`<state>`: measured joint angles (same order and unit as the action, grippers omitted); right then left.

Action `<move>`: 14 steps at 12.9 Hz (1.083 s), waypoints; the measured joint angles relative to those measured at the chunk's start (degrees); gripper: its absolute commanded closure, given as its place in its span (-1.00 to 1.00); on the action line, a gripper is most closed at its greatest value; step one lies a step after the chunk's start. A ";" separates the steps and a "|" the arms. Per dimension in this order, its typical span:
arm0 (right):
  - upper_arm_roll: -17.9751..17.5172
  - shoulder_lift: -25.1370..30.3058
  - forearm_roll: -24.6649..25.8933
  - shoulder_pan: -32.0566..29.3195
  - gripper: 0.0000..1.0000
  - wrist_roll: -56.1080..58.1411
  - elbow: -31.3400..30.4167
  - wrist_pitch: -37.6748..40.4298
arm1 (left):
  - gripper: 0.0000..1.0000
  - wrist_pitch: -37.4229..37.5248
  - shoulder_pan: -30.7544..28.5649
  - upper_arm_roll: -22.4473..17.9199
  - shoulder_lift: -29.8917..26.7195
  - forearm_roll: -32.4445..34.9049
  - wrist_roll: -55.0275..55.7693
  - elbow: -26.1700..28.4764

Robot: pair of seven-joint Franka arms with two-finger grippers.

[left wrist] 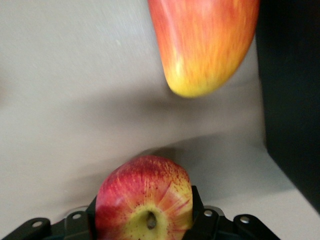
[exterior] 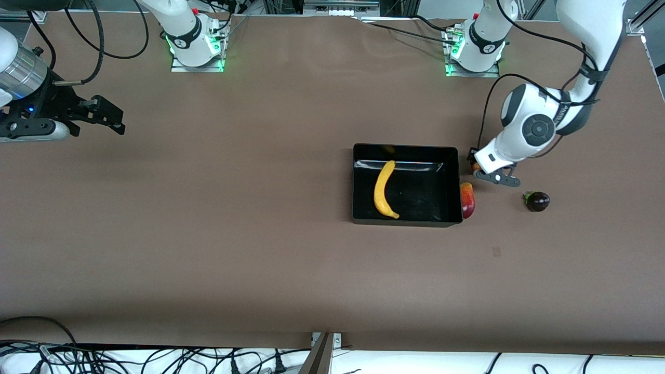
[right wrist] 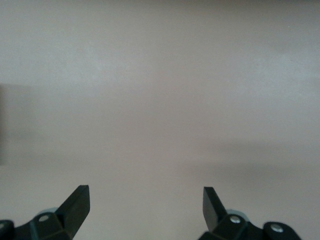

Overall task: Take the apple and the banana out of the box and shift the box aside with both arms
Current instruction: 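Lift the apple out and set it beside the other red apple, then open the left gripper and reach into the box to the banana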

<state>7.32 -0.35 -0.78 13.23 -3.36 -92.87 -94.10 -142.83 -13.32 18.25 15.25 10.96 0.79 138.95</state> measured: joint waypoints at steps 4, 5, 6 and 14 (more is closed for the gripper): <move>0.00 0.00 0.00 0.00 -1.00 0.00 0.00 0.00 | -1.00 -1.39 -0.18 0.02 -0.86 -0.30 0.20 0.58; 0.00 0.00 0.00 0.00 -1.00 0.00 0.00 0.00 | -1.00 -1.39 -0.18 0.06 -1.28 -0.32 0.20 0.05; 0.00 0.00 0.00 0.00 -1.00 0.00 0.00 0.00 | -1.00 -0.85 -0.18 0.27 -2.04 -0.33 0.19 -1.01; 0.00 0.00 0.00 -0.01 -1.00 0.00 0.00 0.00 | -1.00 30.21 11.72 4.92 -6.07 -7.79 14.91 -28.05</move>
<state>7.32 -0.35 -0.78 13.22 -3.36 -92.87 -94.10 -112.62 -1.59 23.17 9.19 3.17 15.70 110.90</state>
